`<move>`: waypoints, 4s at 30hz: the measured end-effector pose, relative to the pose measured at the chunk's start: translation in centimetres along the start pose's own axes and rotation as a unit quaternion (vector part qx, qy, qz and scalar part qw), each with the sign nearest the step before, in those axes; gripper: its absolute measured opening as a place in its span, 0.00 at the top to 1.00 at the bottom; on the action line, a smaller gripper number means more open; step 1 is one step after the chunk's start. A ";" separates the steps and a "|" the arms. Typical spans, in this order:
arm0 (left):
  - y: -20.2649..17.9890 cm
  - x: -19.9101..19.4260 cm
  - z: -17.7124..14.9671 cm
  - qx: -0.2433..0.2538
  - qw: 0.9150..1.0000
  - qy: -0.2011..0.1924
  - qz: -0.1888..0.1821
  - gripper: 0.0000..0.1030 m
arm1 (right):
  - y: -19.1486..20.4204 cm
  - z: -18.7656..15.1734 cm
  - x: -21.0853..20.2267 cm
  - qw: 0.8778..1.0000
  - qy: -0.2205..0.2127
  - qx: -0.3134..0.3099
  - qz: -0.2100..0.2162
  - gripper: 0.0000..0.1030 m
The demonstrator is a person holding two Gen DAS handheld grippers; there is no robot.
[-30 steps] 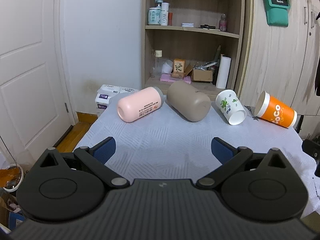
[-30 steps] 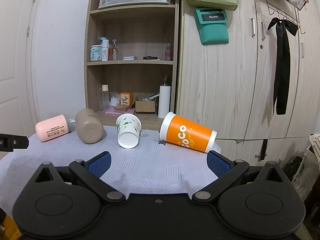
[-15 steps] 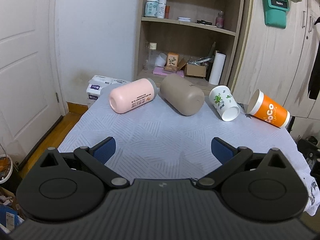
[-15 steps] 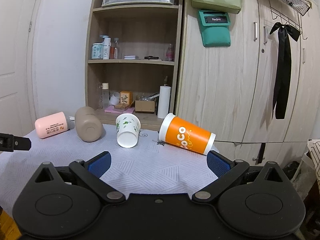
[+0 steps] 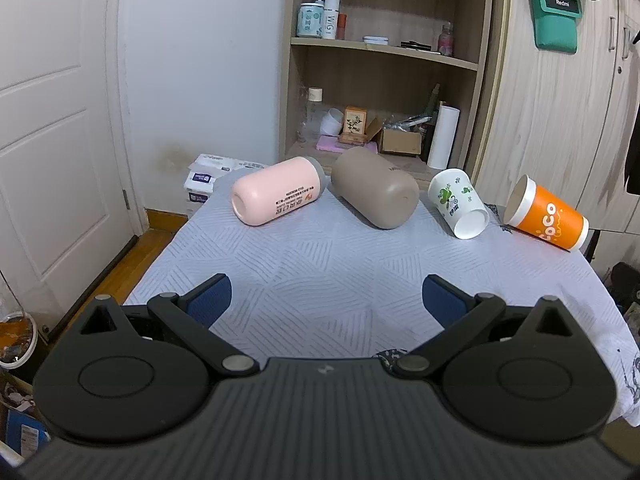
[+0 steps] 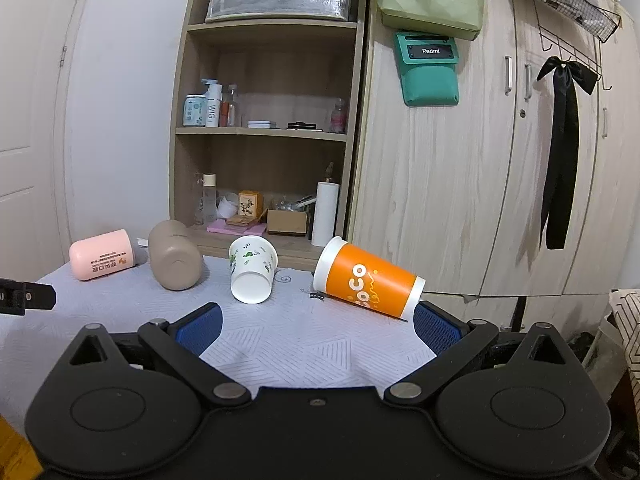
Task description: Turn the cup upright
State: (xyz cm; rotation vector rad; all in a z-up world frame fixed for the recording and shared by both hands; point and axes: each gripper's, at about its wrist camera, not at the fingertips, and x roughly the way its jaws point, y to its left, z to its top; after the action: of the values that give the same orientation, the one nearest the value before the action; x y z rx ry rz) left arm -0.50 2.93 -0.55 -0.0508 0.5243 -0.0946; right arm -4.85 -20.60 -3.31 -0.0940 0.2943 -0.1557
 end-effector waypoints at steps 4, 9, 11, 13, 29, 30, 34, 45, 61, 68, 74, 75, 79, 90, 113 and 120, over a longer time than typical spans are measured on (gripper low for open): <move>0.3 -0.2 0.0 0.000 1.000 0.000 0.003 0.00 | 0.3 0.0 0.1 1.000 0.001 0.000 0.002 0.00; 0.6 -0.6 0.1 0.000 1.000 0.001 0.008 0.00 | 0.9 0.2 0.3 1.000 0.003 -0.003 0.008 0.00; 1.0 -0.7 0.1 0.003 1.000 0.000 0.010 0.00 | 1.1 0.1 0.4 1.000 0.007 -0.002 0.010 0.00; 1.4 -0.8 0.1 -0.002 1.000 -0.001 0.015 0.00 | 1.3 0.0 0.5 1.000 0.010 -0.004 0.012 0.00; 2.2 -1.3 -0.2 -0.007 1.000 0.000 0.014 0.00 | 1.7 -0.2 0.0 1.000 0.012 -0.006 0.011 0.00; 2.3 -1.2 -0.2 -0.007 1.000 0.001 0.013 0.00 | 1.7 -0.2 0.0 1.000 0.012 -0.007 0.010 0.00; 2.4 -0.7 -0.2 -0.014 1.000 0.010 0.011 0.00 | 1.6 -0.2 0.3 0.999 0.020 -0.002 0.030 0.00; 3.1 3.4 4.9 -0.052 0.997 0.037 -0.049 0.00 | 2.5 5.7 6.4 0.955 0.062 -0.030 0.289 0.00; 5.3 15.7 7.5 -0.151 0.980 0.094 -0.090 0.01 | 10.2 8.5 21.8 0.924 0.140 -0.146 0.325 0.00; 5.8 18.0 7.3 -0.187 0.972 0.101 -0.097 0.02 | 12.9 7.9 26.0 0.914 0.166 -0.194 0.314 0.01; 6.2 19.2 7.0 -0.232 0.960 0.100 -0.117 0.01 | 13.4 7.3 27.7 0.921 0.173 -0.187 0.296 0.09; 6.3 19.3 7.0 -0.237 0.959 0.099 -0.119 0.01 | 13.4 7.3 27.8 0.923 0.178 -0.183 0.288 0.20; 6.4 19.8 6.9 -0.249 0.953 0.109 -0.136 0.01 | 13.1 7.2 27.4 0.928 0.187 -0.165 0.278 0.20; 6.2 19.6 6.0 -0.272 0.938 0.135 -0.165 0.01 | 11.8 6.9 24.3 0.920 0.216 -0.142 0.295 0.20; 2.8 15.5 2.3 -0.244 0.903 0.219 -0.278 0.02 | 6.1 4.0 18.5 0.870 0.363 -0.007 0.335 0.20; 2.1 16.3 2.1 -0.242 0.901 0.227 -0.280 0.07 | 5.1 3.8 19.0 0.858 0.366 0.009 0.361 0.19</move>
State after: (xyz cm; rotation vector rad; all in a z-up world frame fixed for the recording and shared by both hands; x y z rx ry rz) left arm 14.77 3.39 -6.94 -0.6844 0.9826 -0.5488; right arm 14.97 -18.46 -5.61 0.1053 1.0699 0.5759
